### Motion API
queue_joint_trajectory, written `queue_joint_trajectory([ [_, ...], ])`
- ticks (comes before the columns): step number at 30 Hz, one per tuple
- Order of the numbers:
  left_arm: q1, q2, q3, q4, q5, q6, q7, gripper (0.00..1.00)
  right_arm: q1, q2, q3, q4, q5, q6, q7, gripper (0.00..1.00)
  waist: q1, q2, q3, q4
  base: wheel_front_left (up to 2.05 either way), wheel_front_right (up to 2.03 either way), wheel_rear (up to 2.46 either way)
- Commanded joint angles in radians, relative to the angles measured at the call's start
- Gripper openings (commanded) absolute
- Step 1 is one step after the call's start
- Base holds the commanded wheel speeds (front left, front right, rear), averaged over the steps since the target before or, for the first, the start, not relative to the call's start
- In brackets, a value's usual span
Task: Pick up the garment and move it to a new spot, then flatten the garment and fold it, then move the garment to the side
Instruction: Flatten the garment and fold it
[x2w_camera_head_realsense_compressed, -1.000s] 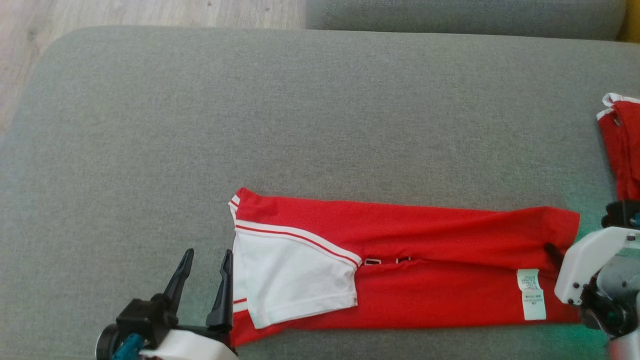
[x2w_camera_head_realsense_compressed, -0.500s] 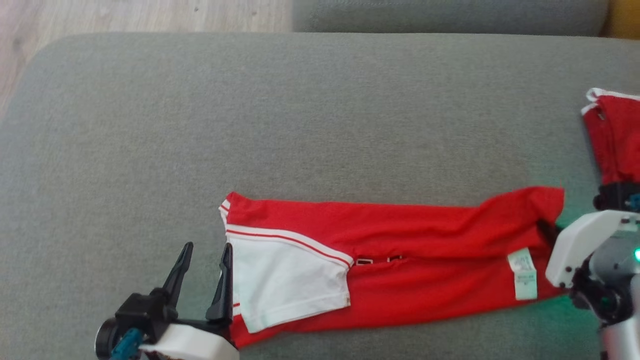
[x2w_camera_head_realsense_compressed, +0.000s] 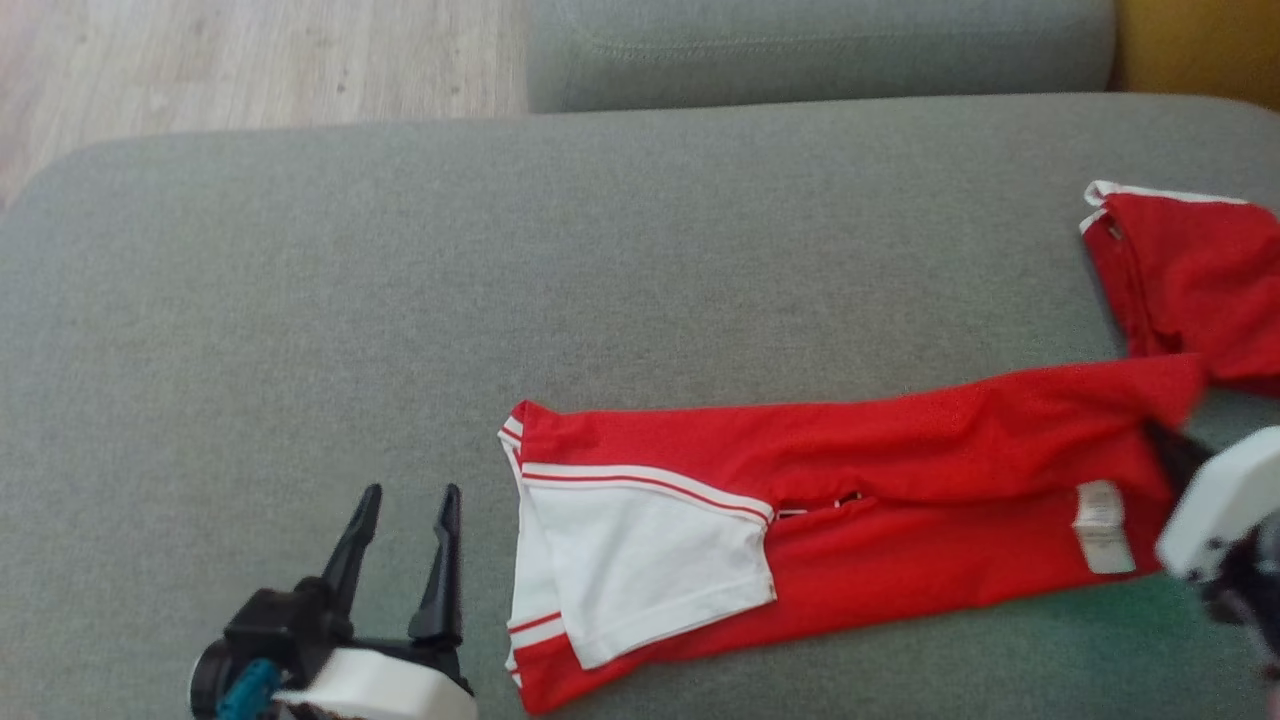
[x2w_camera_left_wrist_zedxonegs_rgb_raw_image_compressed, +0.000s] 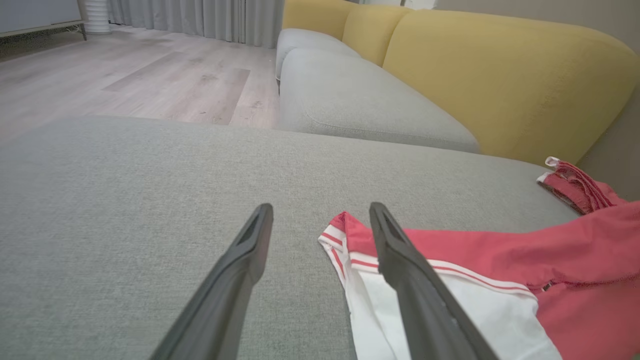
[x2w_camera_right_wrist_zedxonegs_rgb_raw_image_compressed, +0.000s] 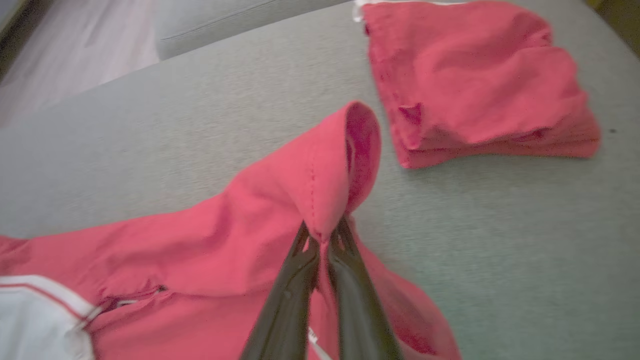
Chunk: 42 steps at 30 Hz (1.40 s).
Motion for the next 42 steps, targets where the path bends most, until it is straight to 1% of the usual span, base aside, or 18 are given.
queue_joint_trajectory([
  [1,-0.029,0.010,0.053,-0.022,-0.006,0.005,-0.016,1.00,-0.011,-0.001,0.037,-0.061,0.017,-0.001,0.007,0.00,0.0000,0.0000,-0.012,-0.006,0.00,0.00,0.00],
  [4,-0.025,0.011,0.062,-0.019,-0.015,0.007,-0.021,1.00,0.015,0.037,0.100,-0.113,0.052,-0.001,0.022,0.00,0.0000,0.0000,-0.028,-0.003,0.00,0.00,0.00],
  [8,-0.014,0.022,0.073,-0.021,-0.018,0.012,-0.026,1.00,0.040,0.077,0.214,-0.160,0.091,-0.001,0.019,0.00,0.0000,0.0000,-0.048,0.006,0.00,0.00,0.00],
  [12,-0.003,0.028,0.073,-0.026,-0.019,0.016,-0.026,1.00,0.039,0.115,0.340,-0.162,0.143,-0.001,-0.011,0.00,0.0000,0.0000,-0.060,0.028,0.00,0.00,0.00],
  [16,0.000,0.026,0.068,-0.032,-0.020,0.018,-0.023,1.00,0.031,0.136,0.466,-0.145,0.193,-0.001,-0.053,0.00,0.0000,0.0000,-0.062,0.065,0.00,0.00,0.00],
  [19,0.002,0.026,0.067,-0.029,-0.022,0.017,-0.024,1.00,0.013,0.141,0.545,-0.116,0.222,-0.001,-0.087,0.00,0.0000,0.0000,-0.062,0.094,0.00,0.00,0.00],
  [23,-0.001,0.020,0.058,-0.025,-0.023,0.011,-0.025,1.00,-0.024,0.142,0.638,-0.059,0.285,-0.001,-0.164,0.00,0.0000,0.0000,-0.058,0.137,0.00,0.00,0.00],
  [29,0.002,0.007,0.044,-0.012,-0.023,0.008,-0.028,1.00,-0.089,0.142,0.722,0.062,0.357,-0.001,-0.270,0.00,0.0000,0.0000,-0.057,0.184,0.00,0.00,0.00],
  [30,0.000,0.001,0.039,-0.007,-0.023,0.006,-0.029,1.00,-0.115,0.142,0.741,0.111,0.371,-0.001,-0.299,0.00,0.0000,0.0000,-0.058,0.196,0.00,0.00,0.00],
  [33,-0.003,-0.004,0.035,0.001,-0.025,0.001,-0.032,1.00,-0.152,0.142,0.764,0.191,0.392,-0.001,-0.339,0.00,0.0000,0.0000,-0.059,0.208,0.00,0.00,0.00],
  [34,-0.003,-0.006,0.034,0.004,-0.025,0.000,-0.033,1.00,-0.163,0.142,0.771,0.218,0.402,-0.001,-0.352,0.05,0.0000,0.0000,-0.059,0.211,0.00,0.00,0.00],
  [35,-0.004,-0.006,0.034,0.006,-0.026,-0.001,-0.034,1.00,-0.175,0.142,0.776,0.241,0.413,-0.001,-0.371,0.46,0.0000,0.0000,-0.059,0.213,0.00,0.00,0.00],
  [36,-0.004,-0.007,0.033,0.008,-0.026,-0.002,-0.035,1.00,-0.187,0.142,0.784,0.259,0.426,-0.001,-0.392,1.00,0.0000,0.0000,-0.058,0.214,0.00,0.00,0.00],
  [37,-0.004,-0.008,0.032,0.010,-0.025,-0.003,-0.036,1.00,-0.198,0.142,0.792,0.274,0.442,-0.001,-0.413,1.00,0.0000,0.0000,-0.058,0.215,0.00,0.00,0.00],
  [38,-0.005,-0.012,0.029,0.015,-0.025,-0.003,-0.038,1.00,-0.219,0.142,0.810,0.287,0.489,-0.001,-0.454,1.00,0.0000,0.0000,-0.057,0.214,0.00,0.00,0.00],
  [39,-0.005,-0.015,0.027,0.017,-0.025,-0.003,-0.039,1.00,-0.229,0.142,0.815,0.291,0.515,-0.001,-0.473,1.00,0.0000,0.0000,-0.057,0.212,0.00,0.00,0.00],
  [41,-0.006,-0.020,0.023,0.020,-0.026,-0.005,-0.040,1.00,-0.255,0.142,0.814,0.305,0.532,-0.001,-0.515,1.00,0.0000,0.0000,-0.056,0.205,0.00,0.00,0.00],
  [42,-0.006,-0.020,0.023,0.020,-0.026,-0.005,-0.040,1.00,-0.255,0.142,0.814,0.305,0.532,-0.001,-0.515,1.00,0.0000,0.0000,-0.056,0.205,0.00,0.00,0.00],
])
